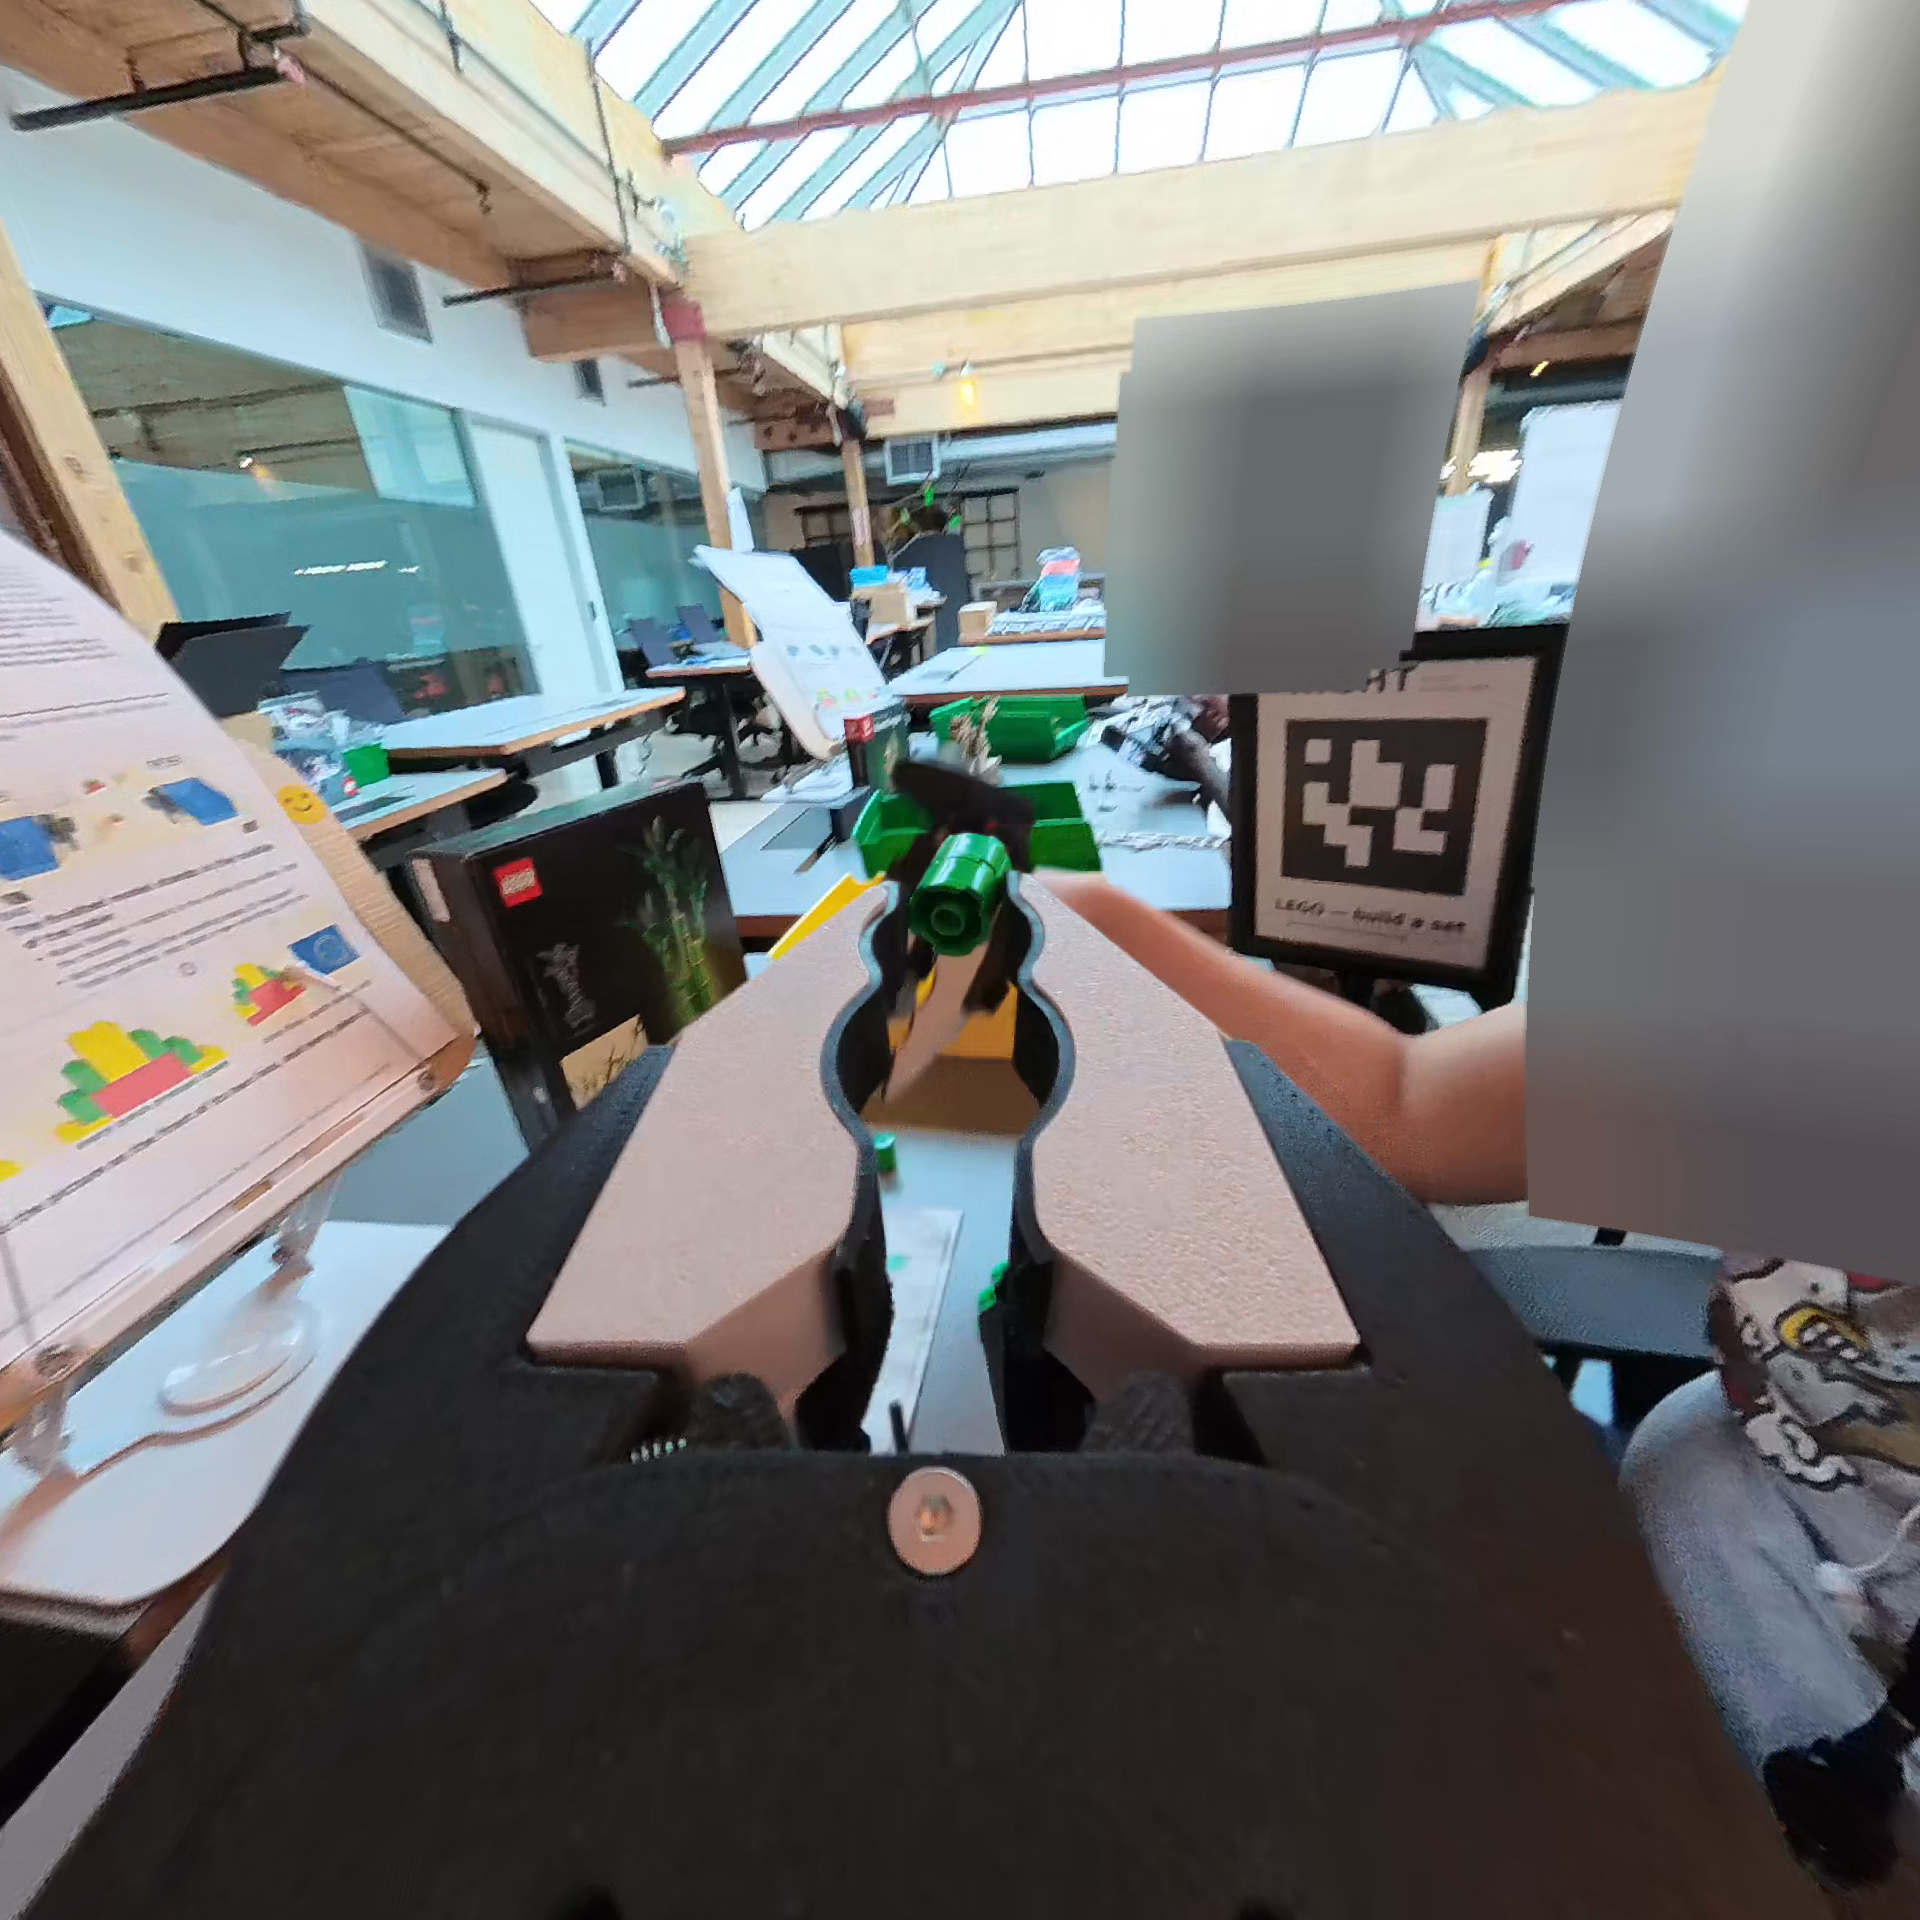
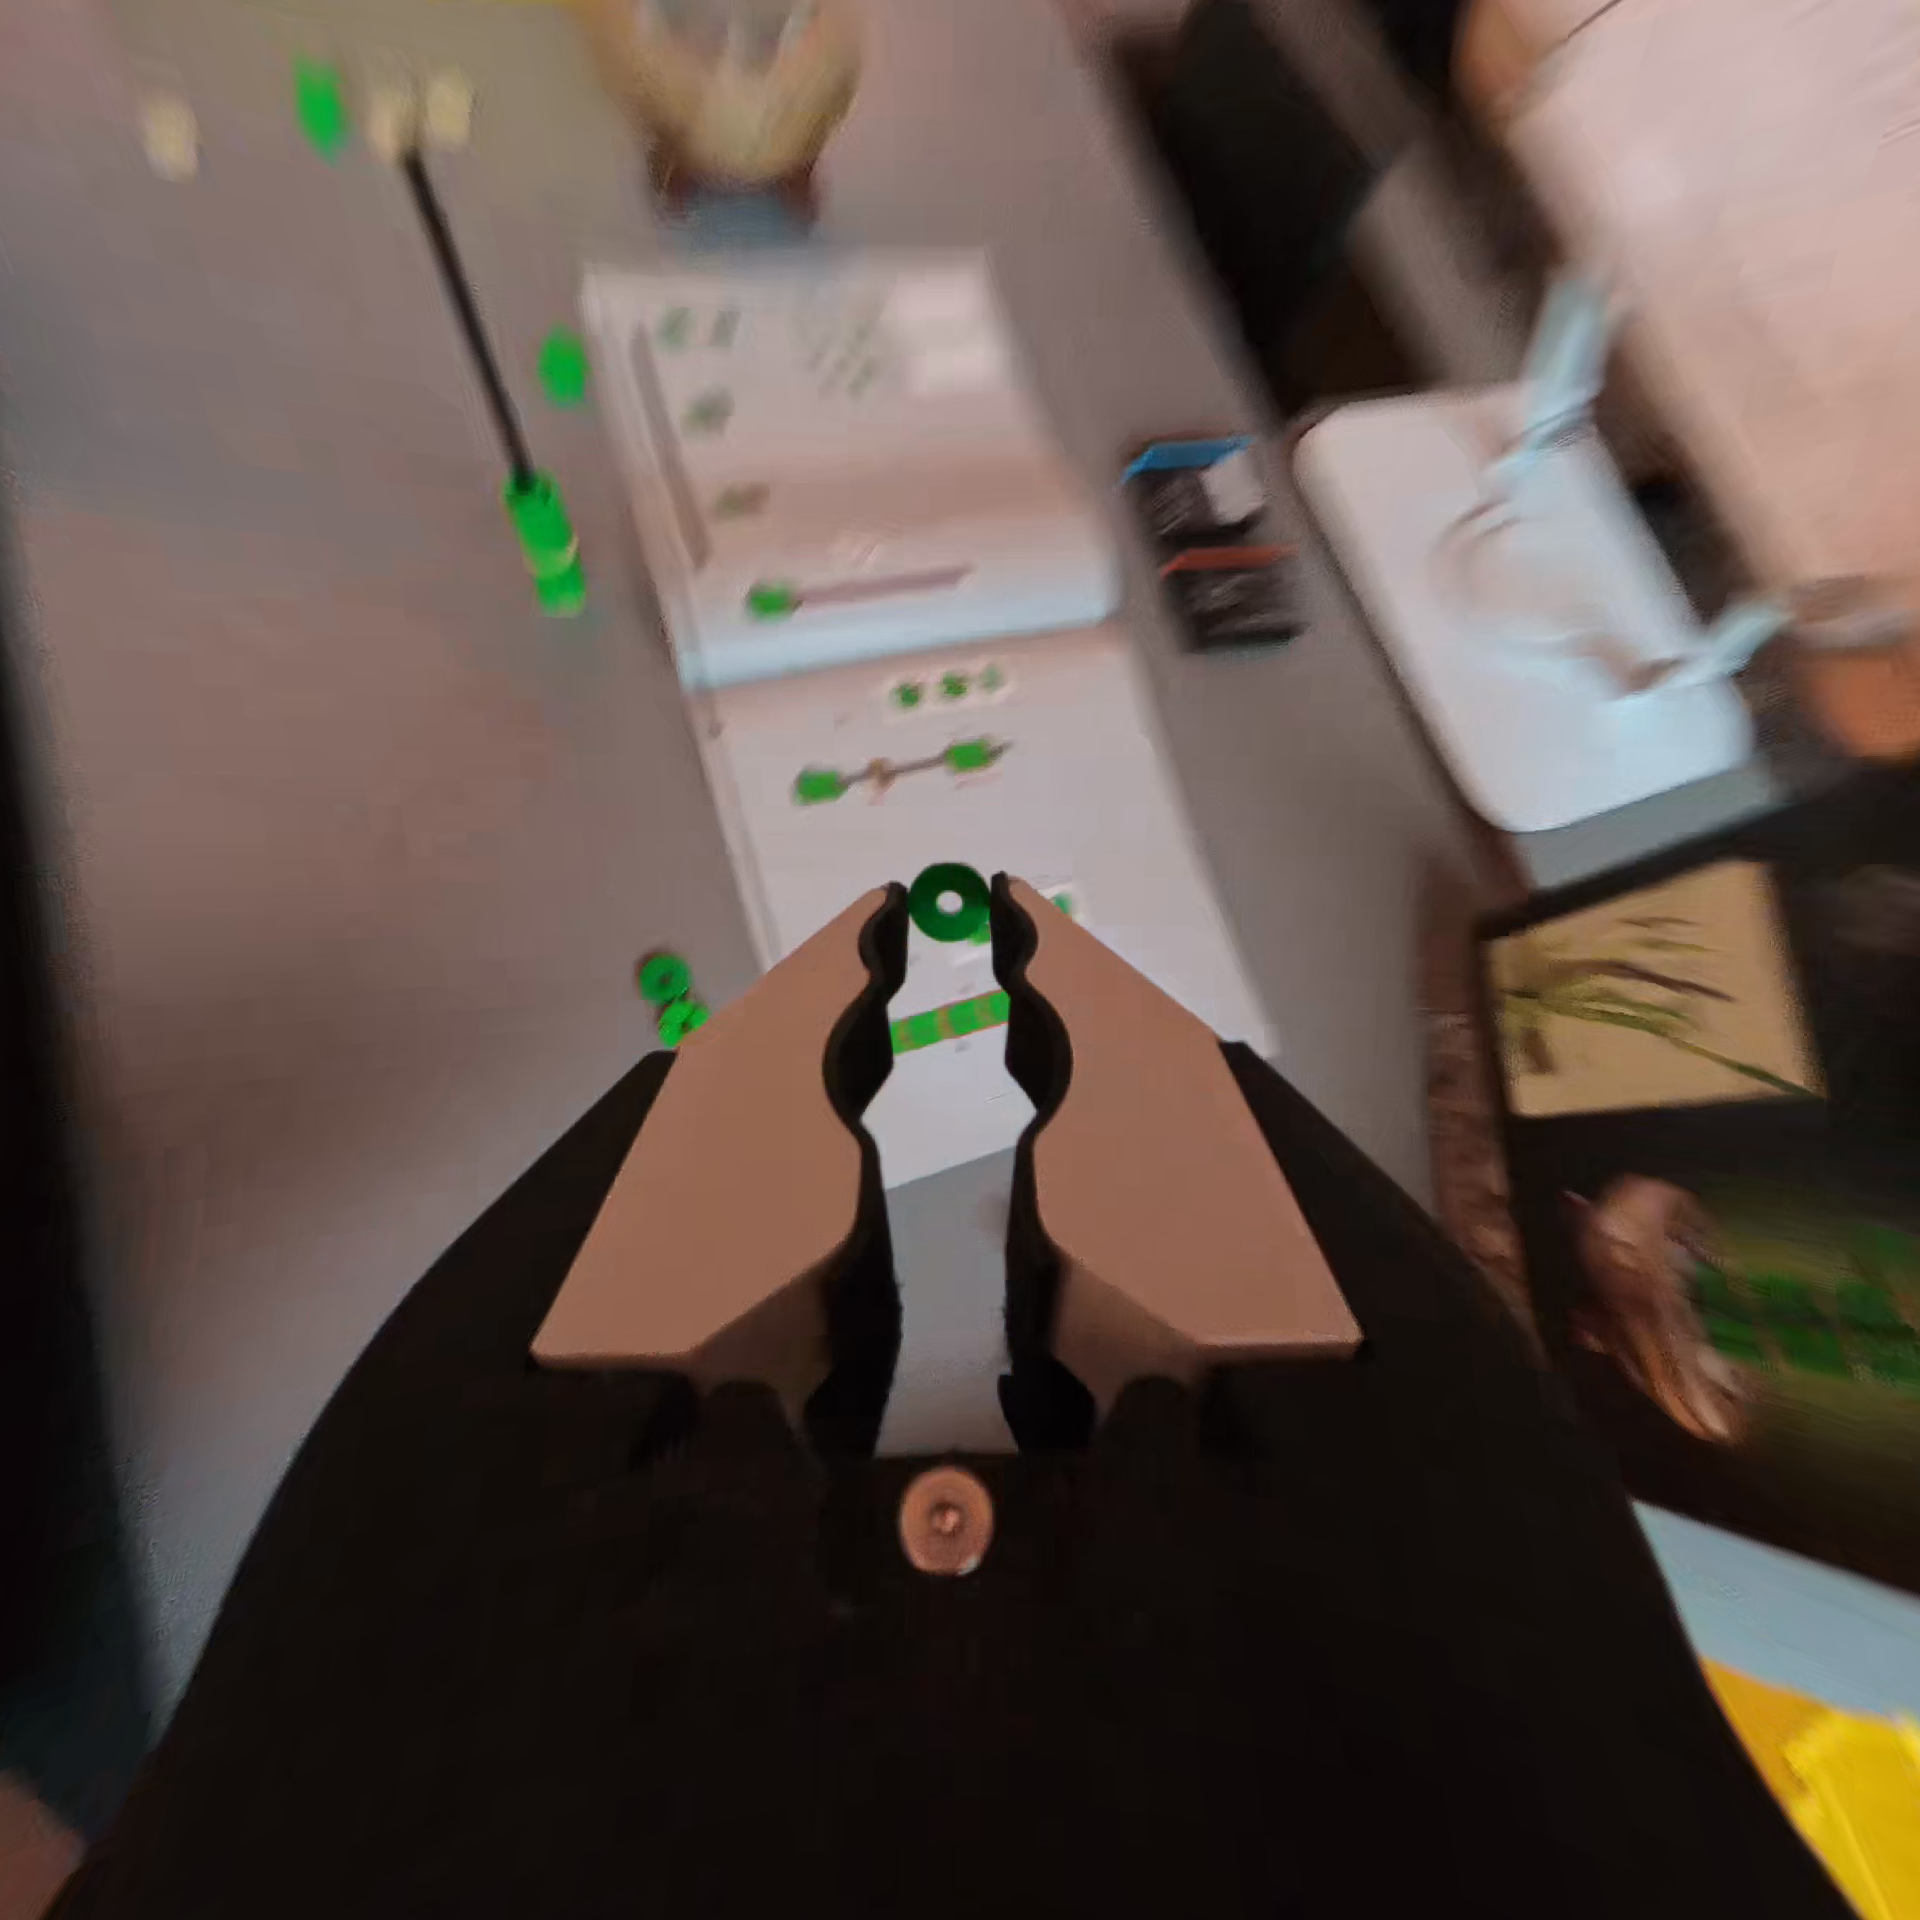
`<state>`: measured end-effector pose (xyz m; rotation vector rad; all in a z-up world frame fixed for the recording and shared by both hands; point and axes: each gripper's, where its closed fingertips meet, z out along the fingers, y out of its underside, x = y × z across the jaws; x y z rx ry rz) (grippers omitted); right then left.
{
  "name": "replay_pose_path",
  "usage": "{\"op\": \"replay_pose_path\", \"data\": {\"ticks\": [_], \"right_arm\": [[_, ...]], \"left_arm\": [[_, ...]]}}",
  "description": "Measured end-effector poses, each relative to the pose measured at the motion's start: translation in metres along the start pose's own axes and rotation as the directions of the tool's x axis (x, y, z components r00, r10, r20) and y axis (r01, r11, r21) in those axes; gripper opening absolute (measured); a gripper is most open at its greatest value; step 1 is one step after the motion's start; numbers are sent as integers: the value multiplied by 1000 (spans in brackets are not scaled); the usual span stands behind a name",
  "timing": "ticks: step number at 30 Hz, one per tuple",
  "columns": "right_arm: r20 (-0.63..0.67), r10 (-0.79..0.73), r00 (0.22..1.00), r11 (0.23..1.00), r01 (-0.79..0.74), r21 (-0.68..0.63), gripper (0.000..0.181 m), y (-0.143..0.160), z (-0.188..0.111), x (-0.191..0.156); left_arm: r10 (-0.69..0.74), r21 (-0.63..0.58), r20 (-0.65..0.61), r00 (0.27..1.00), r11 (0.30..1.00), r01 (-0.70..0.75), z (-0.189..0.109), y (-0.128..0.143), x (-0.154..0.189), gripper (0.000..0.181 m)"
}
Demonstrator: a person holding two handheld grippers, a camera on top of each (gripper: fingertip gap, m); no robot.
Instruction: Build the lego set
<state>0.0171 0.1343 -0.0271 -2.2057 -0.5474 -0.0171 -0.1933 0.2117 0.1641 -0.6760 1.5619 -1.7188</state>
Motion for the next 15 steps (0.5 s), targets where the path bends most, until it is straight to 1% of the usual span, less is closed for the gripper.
{"op": "replay_pose_path", "data": {"ticks": [1,2,3,6,8,12,15], "right_arm": [[-53,34,998,995,-29,90,14,-7,-19,11],[-90,58,994,988,-44,151,14,-11,-35,18],[-124,68,990,983,-45,178,14,-12,-48,22],[-256,43,966,987,-1,160,14,-7,-69,36],[-303,13,953,985,40,170,14,-15,-76,37],[-346,-37,938,941,149,303,14,-57,-94,27],[-360,-107,927,874,261,411,13,-92,-109,5]], "left_arm": [[9,-28,10,1000,1000,-9,2,5,-1,14],[15,-53,16,1000,998,-14,5,10,-2,14],[18,-71,20,1000,997,-17,8,13,-3,14],[8,-83,3,1000,997,-7,15,18,-1,14],[3,-77,-19,1000,997,-5,18,19,2,14],[-6,-51,-86,996,999,1,27,22,10,15],[-74,-65,-93,993,996,68,38,29,8,15]]}}
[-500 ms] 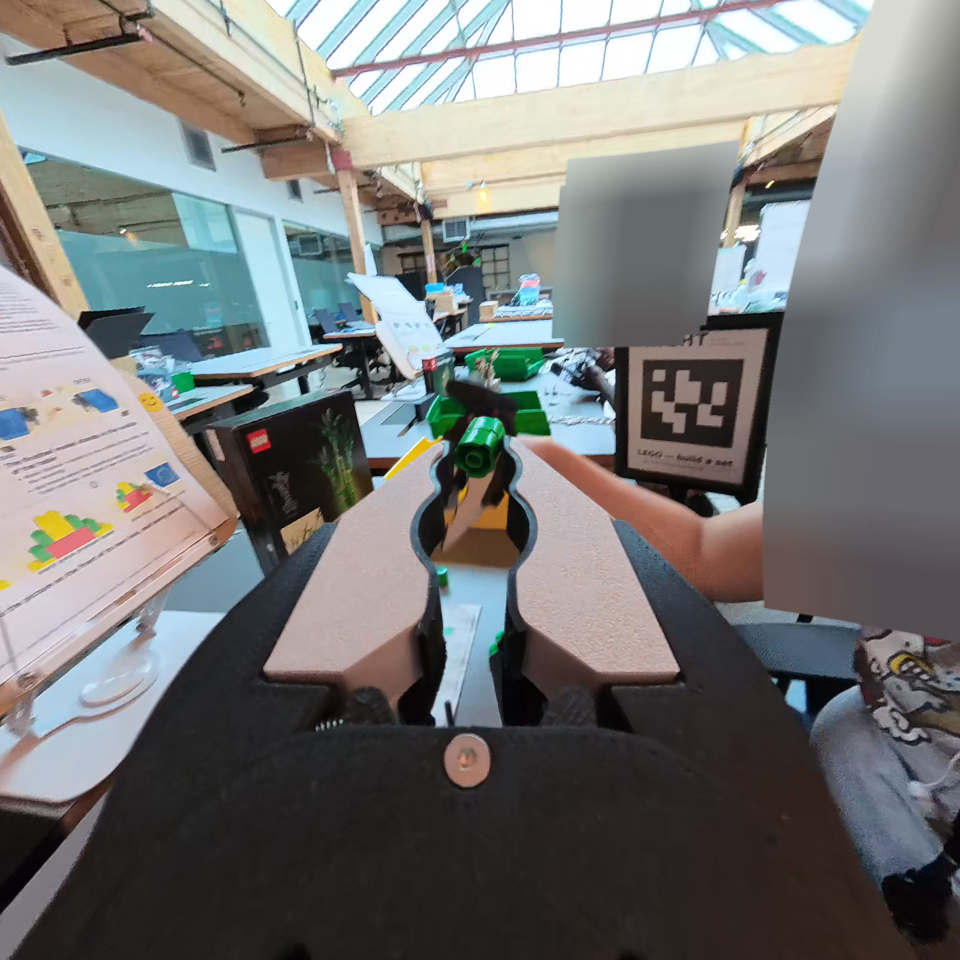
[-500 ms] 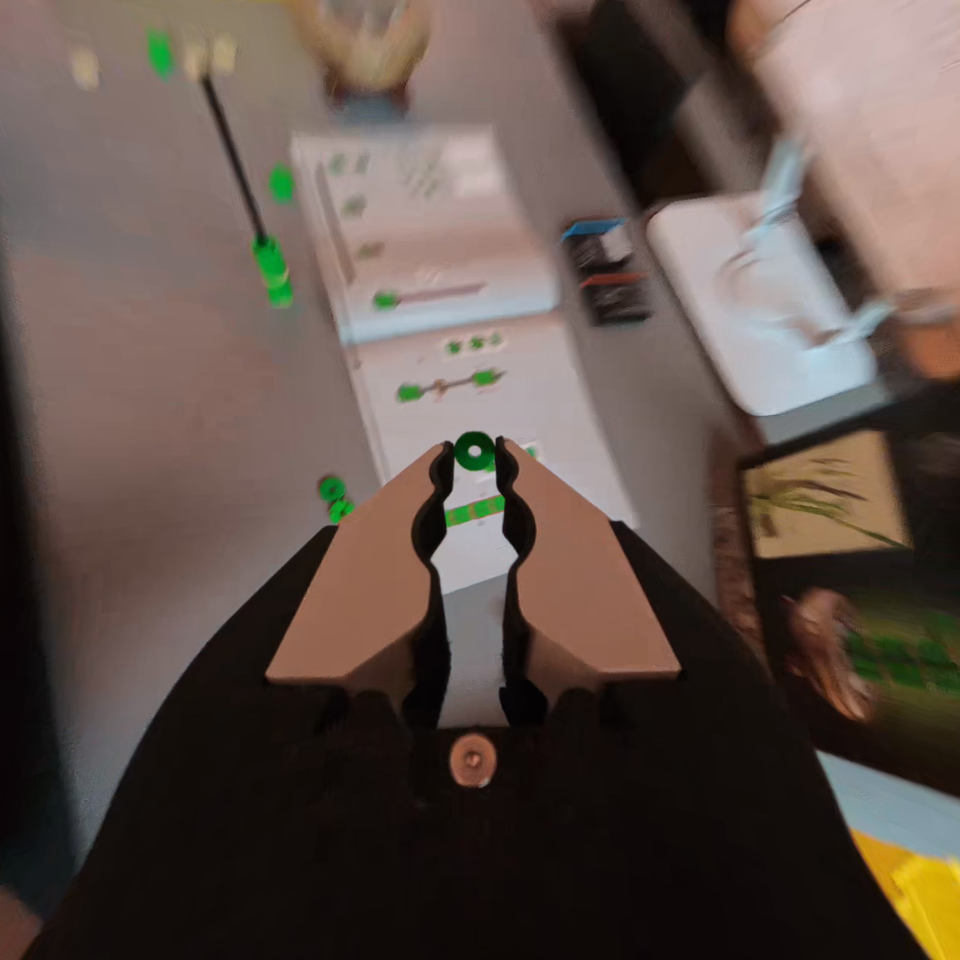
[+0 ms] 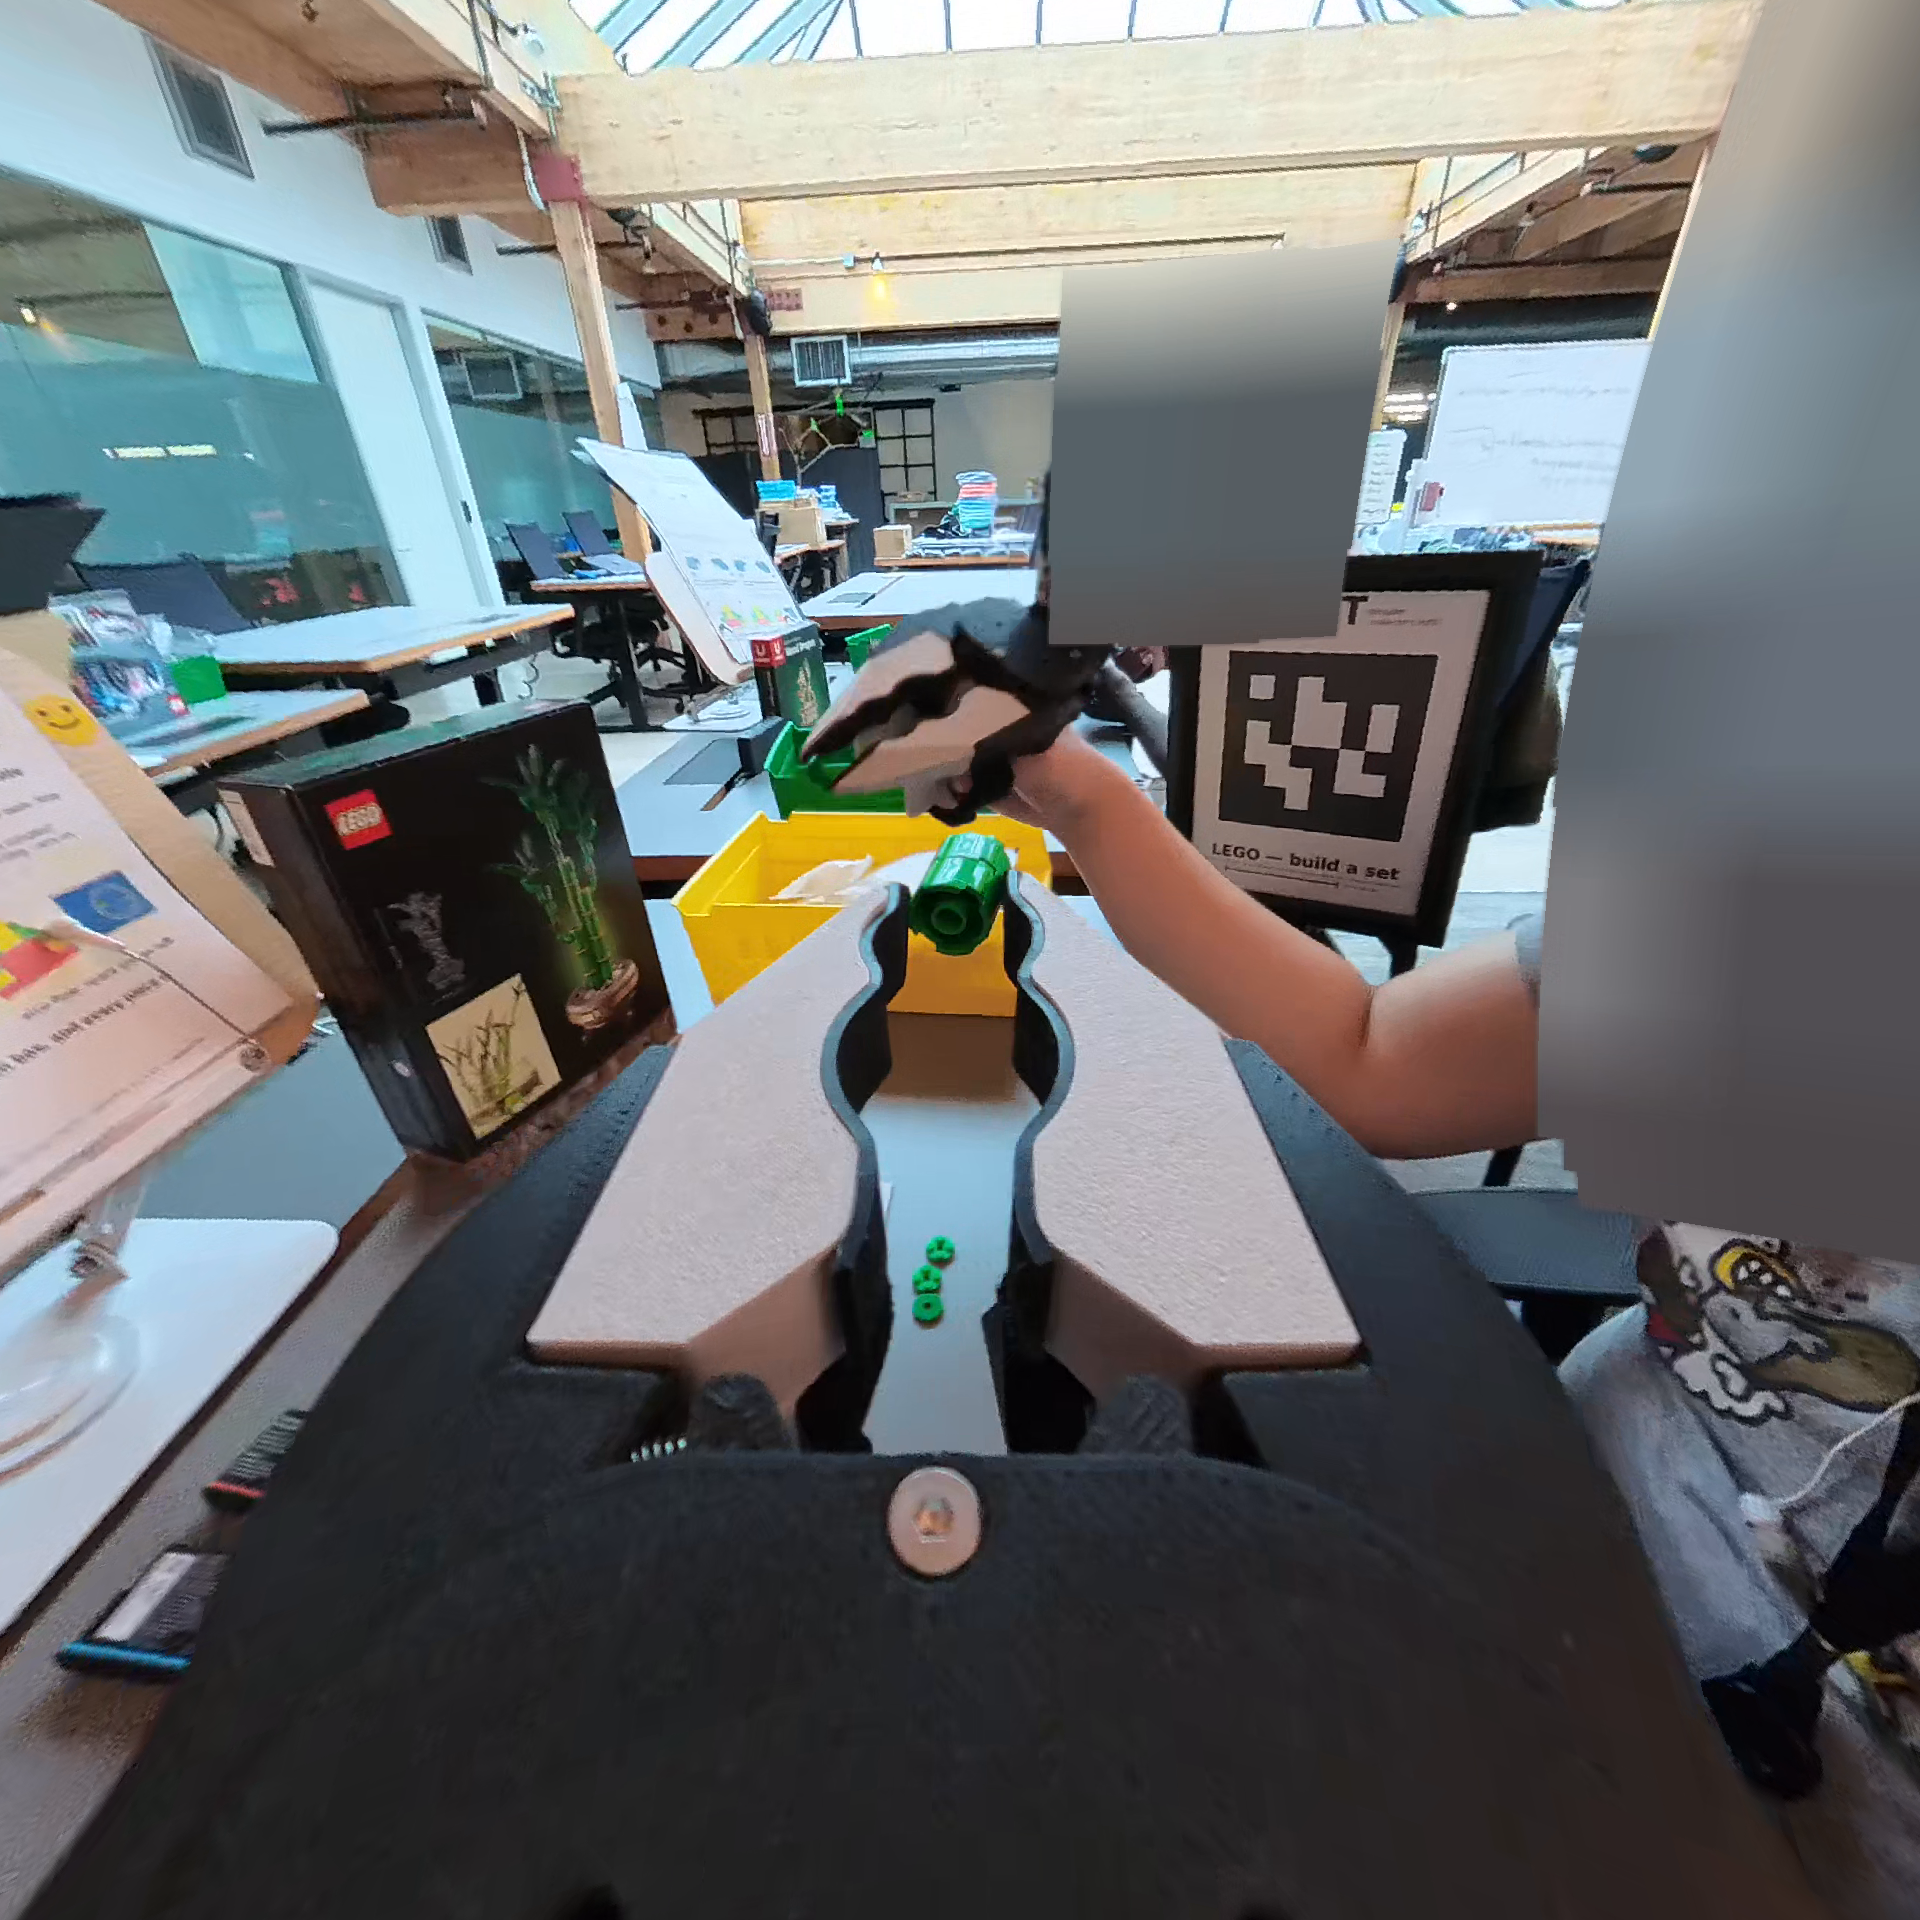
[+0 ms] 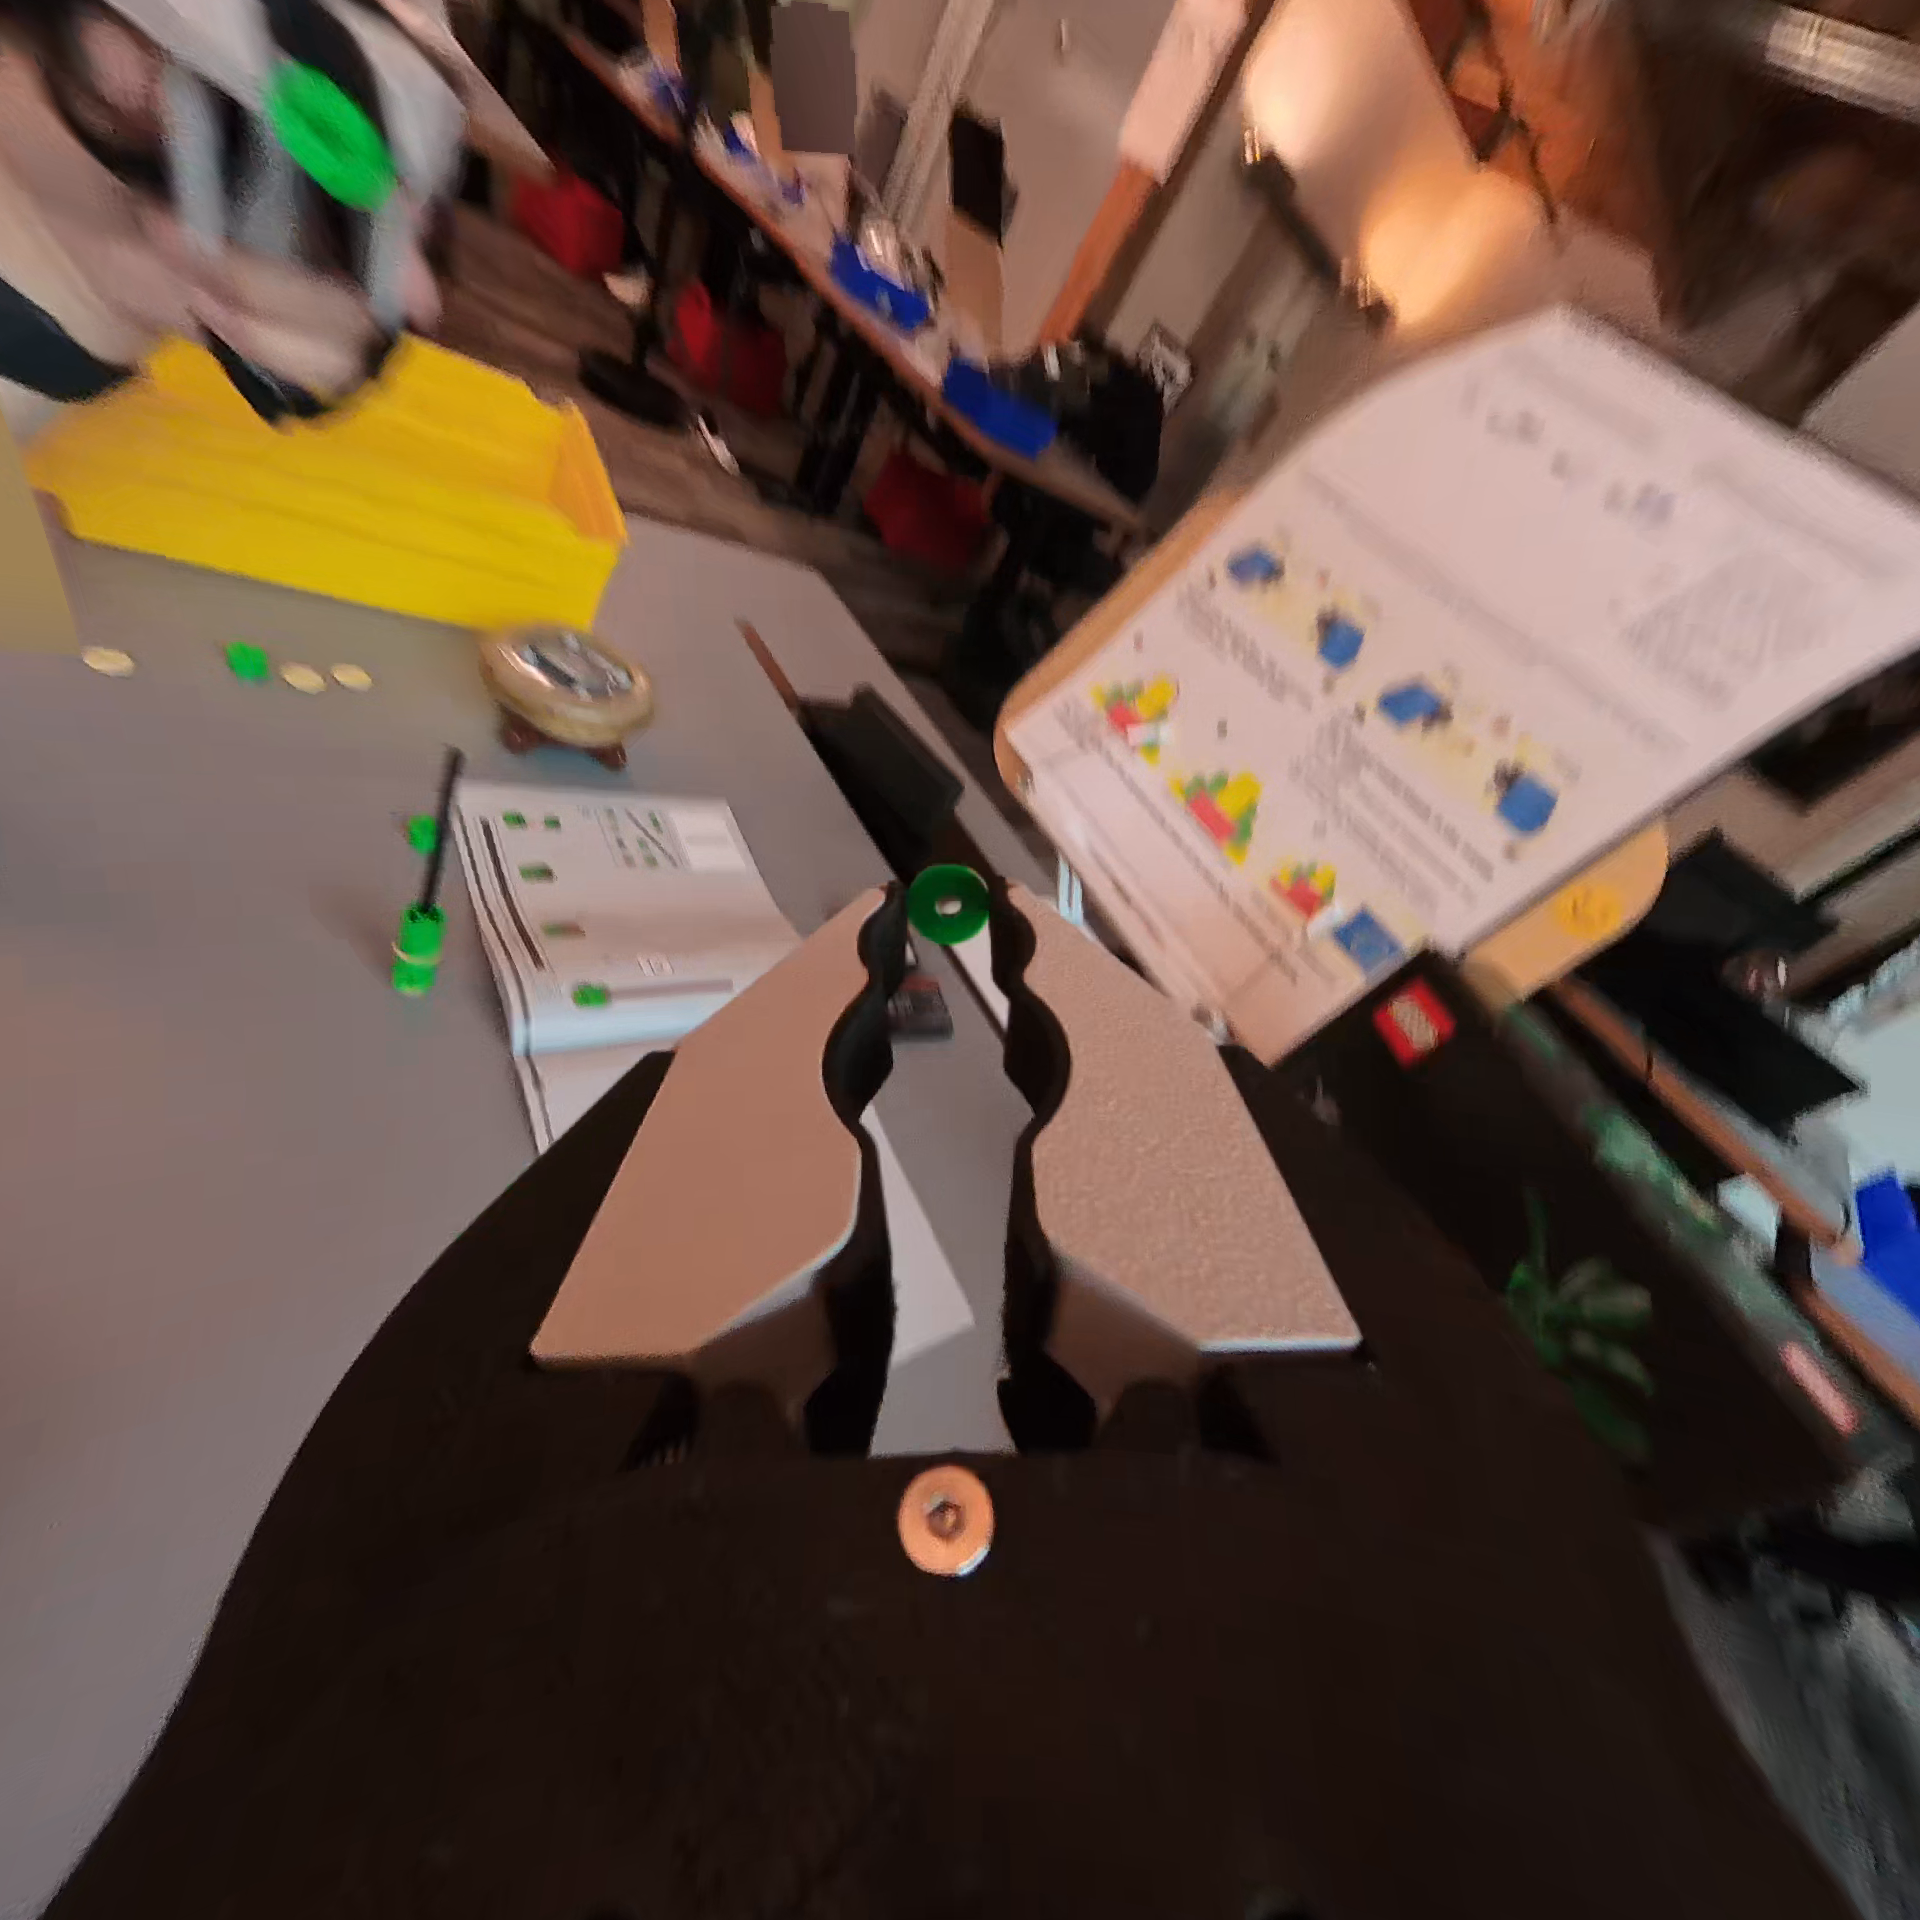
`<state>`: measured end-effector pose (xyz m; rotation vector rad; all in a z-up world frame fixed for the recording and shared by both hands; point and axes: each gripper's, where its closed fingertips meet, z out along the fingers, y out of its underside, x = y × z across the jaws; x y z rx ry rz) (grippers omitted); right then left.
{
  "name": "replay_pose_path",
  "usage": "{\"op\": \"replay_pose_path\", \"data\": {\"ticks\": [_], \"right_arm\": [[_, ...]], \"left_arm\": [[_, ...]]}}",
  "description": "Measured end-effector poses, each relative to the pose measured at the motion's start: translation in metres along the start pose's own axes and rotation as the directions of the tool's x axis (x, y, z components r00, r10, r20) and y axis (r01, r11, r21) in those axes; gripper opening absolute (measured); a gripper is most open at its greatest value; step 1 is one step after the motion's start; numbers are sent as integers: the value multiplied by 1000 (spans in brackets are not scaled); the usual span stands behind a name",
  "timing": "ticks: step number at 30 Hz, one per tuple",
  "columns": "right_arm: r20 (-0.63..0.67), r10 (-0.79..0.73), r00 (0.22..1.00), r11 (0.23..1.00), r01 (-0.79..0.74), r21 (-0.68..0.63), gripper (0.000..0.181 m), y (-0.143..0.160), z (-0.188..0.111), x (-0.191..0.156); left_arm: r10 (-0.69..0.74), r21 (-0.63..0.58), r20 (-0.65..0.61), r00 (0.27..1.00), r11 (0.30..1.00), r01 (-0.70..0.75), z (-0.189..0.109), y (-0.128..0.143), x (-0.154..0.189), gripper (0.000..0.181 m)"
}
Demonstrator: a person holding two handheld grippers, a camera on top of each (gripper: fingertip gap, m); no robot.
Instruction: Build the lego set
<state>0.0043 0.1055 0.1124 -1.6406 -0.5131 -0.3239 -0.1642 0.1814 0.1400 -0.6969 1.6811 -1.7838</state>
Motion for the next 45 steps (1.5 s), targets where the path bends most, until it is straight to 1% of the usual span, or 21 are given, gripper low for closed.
{"op": "replay_pose_path", "data": {"ticks": [2,5,7,10,14,19,23,26,29,33,37,43,45], "right_arm": [[21,-47,999,994,44,100,14,-26,-1,-12],[53,-106,993,977,94,190,14,-53,-4,-28],[53,-138,989,968,124,219,14,-64,-6,-34],[91,-162,983,962,137,236,14,-70,-9,-46],[120,-186,975,937,140,320,14,-84,-9,-58],[154,-220,963,935,163,314,13,-86,-3,-69],[212,-272,938,937,208,282,13,-84,3,-87],[225,-298,928,939,242,245,13,-82,12,-97],[236,-322,917,933,265,243,13,-86,18,-106],[253,-289,923,949,241,204,14,-87,26,-112],[269,-269,925,954,218,204,14,-90,29,-116],[291,-205,935,969,153,193,14,-90,31,-114],[300,-185,936,972,130,195,14,-91,30,-113]], "left_arm": [[-67,3,-6,998,998,67,9,4,-4,14],[-185,14,-67,980,982,186,22,10,-3,14],[-243,-5,-97,965,970,243,31,17,-3,14],[-277,-53,-108,955,960,273,42,30,-2,14],[-322,-59,-148,935,947,317,51,33,4,14],[-372,-50,-193,908,928,370,54,32,7,14],[-413,-43,-257,874,908,417,53,28,13,14],[-435,-43,-304,848,895,444,51,24,18,14],[-450,-42,-332,829,885,463,50,22,21,14],[-446,-40,-333,831,887,460,52,22,22,14],[-440,-35,-326,837,890,455,53,22,22,14],[-402,-1,-334,853,905,426,53,17,24,14],[-370,18,-325,870,918,397,53,15,24,14]]}}
